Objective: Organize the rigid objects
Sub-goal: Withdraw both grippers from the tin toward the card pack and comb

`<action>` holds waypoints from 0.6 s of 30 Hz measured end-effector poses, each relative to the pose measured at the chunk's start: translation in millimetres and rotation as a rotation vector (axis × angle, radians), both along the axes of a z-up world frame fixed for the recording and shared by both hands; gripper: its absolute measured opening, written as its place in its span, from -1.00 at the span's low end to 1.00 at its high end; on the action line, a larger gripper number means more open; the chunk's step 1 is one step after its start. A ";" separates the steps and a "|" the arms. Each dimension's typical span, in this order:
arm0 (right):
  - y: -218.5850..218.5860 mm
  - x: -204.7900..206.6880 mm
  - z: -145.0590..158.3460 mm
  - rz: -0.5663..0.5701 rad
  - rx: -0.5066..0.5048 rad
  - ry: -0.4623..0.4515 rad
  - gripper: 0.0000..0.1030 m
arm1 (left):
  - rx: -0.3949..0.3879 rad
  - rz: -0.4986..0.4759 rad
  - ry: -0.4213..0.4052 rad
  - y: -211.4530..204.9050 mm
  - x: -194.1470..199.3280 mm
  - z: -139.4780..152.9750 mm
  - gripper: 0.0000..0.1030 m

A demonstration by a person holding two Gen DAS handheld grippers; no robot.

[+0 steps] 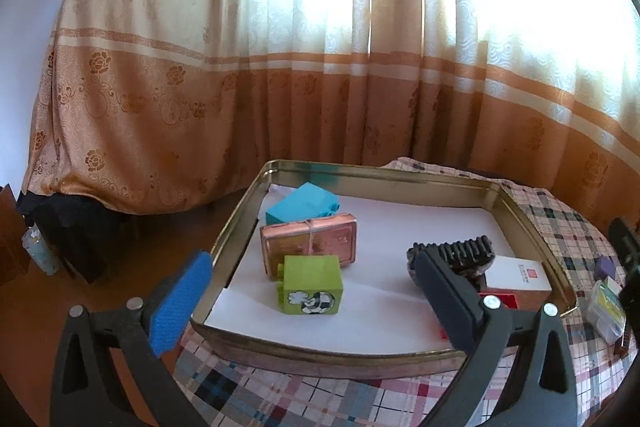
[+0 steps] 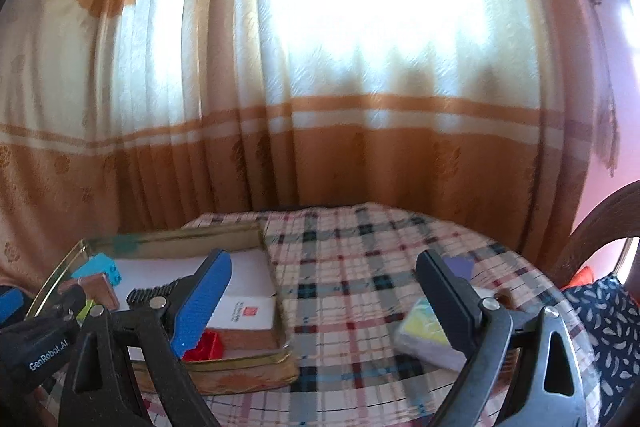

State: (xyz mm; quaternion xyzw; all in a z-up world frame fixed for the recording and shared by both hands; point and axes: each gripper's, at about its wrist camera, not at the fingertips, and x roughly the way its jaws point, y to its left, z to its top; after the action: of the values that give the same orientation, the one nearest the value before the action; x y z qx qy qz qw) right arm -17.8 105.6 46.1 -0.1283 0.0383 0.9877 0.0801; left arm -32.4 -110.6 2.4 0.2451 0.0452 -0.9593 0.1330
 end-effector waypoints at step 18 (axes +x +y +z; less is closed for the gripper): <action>65.2 25.2 11.5 -0.204 0.051 0.040 0.85 | -0.019 -0.045 -0.002 25.1 2.6 2.7 0.99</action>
State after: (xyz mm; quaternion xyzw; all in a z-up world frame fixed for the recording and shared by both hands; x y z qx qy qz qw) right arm 7.4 170.8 57.5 -0.1021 0.0276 0.9775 0.1825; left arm -29.8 -85.5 5.1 0.2459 0.0305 -0.9621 0.1139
